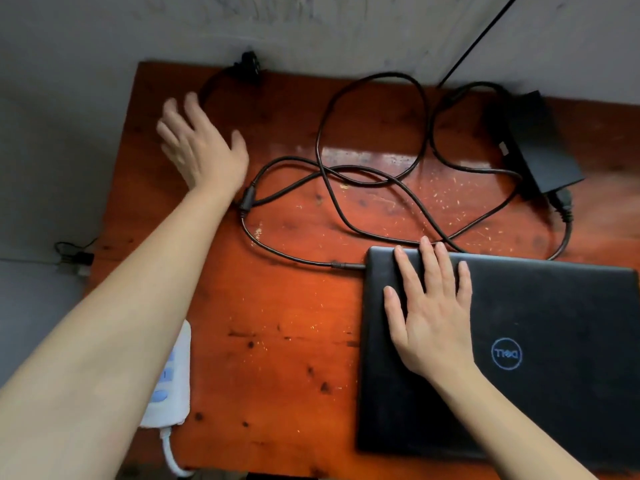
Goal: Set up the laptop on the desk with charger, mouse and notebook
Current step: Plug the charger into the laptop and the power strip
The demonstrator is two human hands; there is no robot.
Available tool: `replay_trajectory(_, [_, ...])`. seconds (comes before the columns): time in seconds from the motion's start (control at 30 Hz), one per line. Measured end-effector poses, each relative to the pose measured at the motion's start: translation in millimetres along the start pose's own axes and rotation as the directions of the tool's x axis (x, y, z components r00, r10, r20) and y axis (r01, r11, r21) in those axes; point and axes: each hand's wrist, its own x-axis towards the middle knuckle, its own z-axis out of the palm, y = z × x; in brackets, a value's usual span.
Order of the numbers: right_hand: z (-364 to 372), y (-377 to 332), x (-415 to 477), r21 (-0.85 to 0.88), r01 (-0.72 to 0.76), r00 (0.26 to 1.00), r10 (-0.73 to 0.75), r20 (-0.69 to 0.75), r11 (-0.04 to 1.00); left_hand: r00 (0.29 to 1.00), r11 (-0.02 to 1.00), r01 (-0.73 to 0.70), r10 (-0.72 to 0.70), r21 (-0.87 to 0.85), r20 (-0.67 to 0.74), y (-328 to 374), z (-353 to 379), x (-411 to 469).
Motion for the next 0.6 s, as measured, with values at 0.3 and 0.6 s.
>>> replay_trajectory(0.3, [4.6,1.6,-0.6,-0.01,0.006,1.0,-0.006,-0.004,1.0,0.957,0.924,0.271,-0.231,-0.268,0.174,-6.4,-10.5,15.6])
replay_trajectory(0.6, [-4.2,-0.7,-0.3,0.001,0.016,0.996,-0.016,0.088,1.0,0.984,0.839,-0.051,0.134,-0.541,0.115,20.4,-112.8,-40.6])
